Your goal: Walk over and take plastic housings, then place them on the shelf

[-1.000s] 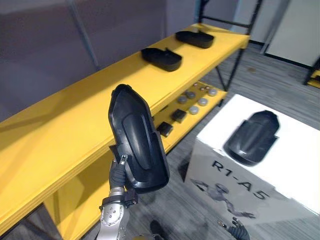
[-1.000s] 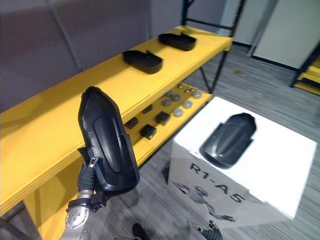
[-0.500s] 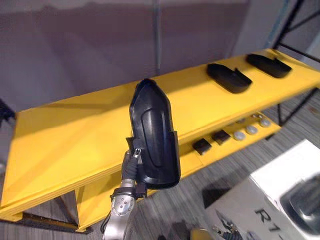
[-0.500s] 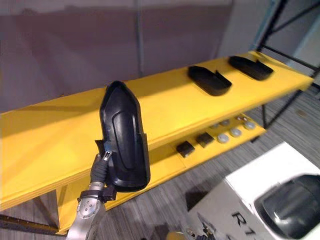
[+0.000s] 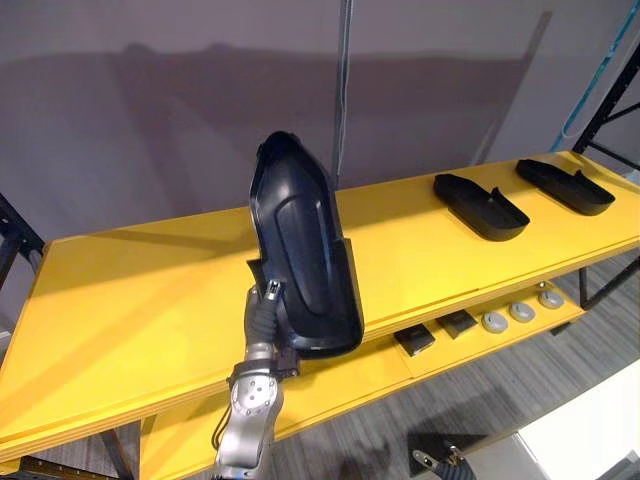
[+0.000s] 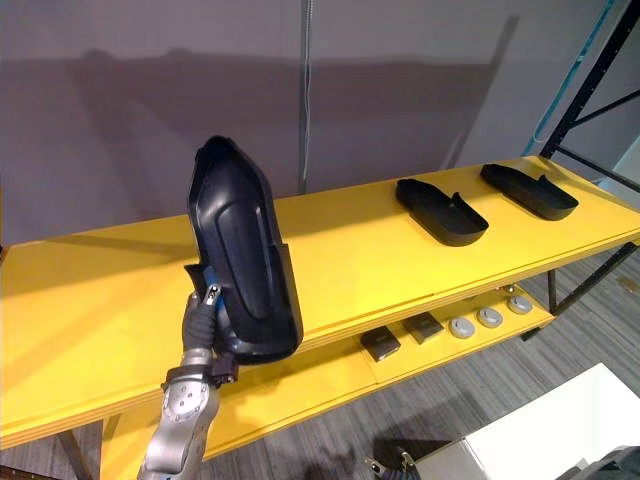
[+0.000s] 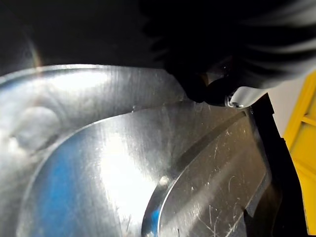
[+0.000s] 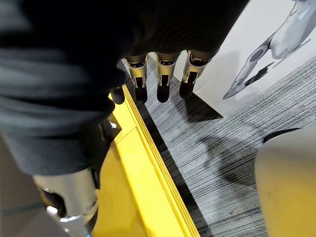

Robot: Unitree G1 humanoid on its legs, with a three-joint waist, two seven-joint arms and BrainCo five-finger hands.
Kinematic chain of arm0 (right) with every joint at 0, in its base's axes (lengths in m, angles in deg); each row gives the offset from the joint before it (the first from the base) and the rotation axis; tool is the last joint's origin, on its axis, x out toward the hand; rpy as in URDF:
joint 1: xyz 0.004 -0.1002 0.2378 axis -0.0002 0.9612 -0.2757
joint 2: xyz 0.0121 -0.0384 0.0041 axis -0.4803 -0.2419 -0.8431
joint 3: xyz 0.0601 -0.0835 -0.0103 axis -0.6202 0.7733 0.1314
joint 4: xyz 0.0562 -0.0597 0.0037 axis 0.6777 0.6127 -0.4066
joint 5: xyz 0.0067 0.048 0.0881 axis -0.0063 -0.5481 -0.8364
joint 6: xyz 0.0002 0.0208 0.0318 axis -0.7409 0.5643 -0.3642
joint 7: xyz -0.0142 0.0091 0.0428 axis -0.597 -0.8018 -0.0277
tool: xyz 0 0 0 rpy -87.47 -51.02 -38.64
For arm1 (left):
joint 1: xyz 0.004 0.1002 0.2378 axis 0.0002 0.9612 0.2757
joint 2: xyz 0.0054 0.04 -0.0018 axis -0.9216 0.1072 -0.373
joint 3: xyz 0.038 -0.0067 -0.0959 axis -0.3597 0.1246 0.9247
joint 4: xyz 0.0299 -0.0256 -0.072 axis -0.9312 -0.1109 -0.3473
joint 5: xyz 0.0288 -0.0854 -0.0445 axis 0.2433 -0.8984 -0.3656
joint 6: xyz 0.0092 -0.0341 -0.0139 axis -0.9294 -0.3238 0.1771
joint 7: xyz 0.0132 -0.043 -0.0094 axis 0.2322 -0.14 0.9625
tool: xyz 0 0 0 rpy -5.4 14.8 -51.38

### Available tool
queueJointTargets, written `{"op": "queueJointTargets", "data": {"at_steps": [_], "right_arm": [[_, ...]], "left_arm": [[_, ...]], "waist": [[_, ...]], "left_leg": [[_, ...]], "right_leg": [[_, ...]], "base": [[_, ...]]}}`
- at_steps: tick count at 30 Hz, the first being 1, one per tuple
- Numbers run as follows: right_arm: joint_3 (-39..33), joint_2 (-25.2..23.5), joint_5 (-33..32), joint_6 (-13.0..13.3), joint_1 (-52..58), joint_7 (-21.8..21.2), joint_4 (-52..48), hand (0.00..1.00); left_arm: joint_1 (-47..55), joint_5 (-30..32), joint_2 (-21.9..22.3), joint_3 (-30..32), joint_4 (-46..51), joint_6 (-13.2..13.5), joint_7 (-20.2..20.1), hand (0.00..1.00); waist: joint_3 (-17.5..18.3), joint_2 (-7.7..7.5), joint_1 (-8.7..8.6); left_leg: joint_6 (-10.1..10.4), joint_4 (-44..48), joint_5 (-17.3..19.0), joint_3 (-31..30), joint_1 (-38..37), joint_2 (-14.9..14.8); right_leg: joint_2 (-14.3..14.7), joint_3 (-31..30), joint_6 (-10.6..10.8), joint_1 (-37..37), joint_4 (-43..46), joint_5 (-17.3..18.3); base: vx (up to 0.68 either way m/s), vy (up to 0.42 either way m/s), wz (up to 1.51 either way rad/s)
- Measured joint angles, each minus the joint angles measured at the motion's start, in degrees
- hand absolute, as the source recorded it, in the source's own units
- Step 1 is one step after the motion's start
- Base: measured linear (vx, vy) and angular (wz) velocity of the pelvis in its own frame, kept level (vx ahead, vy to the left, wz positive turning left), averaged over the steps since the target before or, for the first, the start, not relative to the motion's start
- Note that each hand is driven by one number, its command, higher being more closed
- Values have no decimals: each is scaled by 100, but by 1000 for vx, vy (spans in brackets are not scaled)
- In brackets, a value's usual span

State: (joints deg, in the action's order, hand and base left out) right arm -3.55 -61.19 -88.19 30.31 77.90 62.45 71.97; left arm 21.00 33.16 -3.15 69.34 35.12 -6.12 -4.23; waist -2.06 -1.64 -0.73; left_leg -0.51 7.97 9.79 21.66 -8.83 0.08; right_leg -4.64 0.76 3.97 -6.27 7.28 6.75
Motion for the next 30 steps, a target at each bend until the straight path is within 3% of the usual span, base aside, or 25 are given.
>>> {"op": "queueJointTargets", "data": {"at_steps": [6,9,14,20,29,30], "right_arm": [[5,42,2,0,-99,7,159,0],[6,62,1,0,-123,6,180,0],[168,164,0,0,-134,5,232,0],[227,213,-1,0,-133,7,237,0],[226,201,-29,2,-144,2,113,0],[225,202,-30,3,-156,3,107,0]], "left_arm": [[-877,4,-22,39,-733,-91,371,100],[-1440,0,-24,63,-1301,-230,465,100],[-2115,-19,-28,229,-2223,-370,637,100],[-2862,-147,-50,561,-3344,-573,671,100],[-3577,-289,18,1055,-4258,-736,635,100],[-3614,-333,46,1097,-4282,-746,634,0]], "waist": [[-3,-5,-180],[-3,-13,-228],[-6,-16,-455],[-35,-31,-671],[-274,-40,-805],[-301,-39,-805]], "left_leg": [[72,-130,-48,-84,28,-1],[133,-262,-181,-120,136,-5],[130,-543,-435,-141,190,-28],[92,-908,-703,-131,197,-29],[87,-973,-783,-101,363,-28],[88,-973,-783,-99,363,-28]], "right_leg": [[34,-11,-1,95,-1,1],[67,-18,-65,267,11,-40],[139,-16,-152,470,68,-94],[207,-26,-210,693,170,-128],[223,-53,-228,931,225,-142],[222,-56,-228,932,225,-142]], "base": [[-24,-32,0],[-74,-71,0],[-83,-85,0],[-70,-50,-2],[-25,-5,0],[0,0,0]]}}
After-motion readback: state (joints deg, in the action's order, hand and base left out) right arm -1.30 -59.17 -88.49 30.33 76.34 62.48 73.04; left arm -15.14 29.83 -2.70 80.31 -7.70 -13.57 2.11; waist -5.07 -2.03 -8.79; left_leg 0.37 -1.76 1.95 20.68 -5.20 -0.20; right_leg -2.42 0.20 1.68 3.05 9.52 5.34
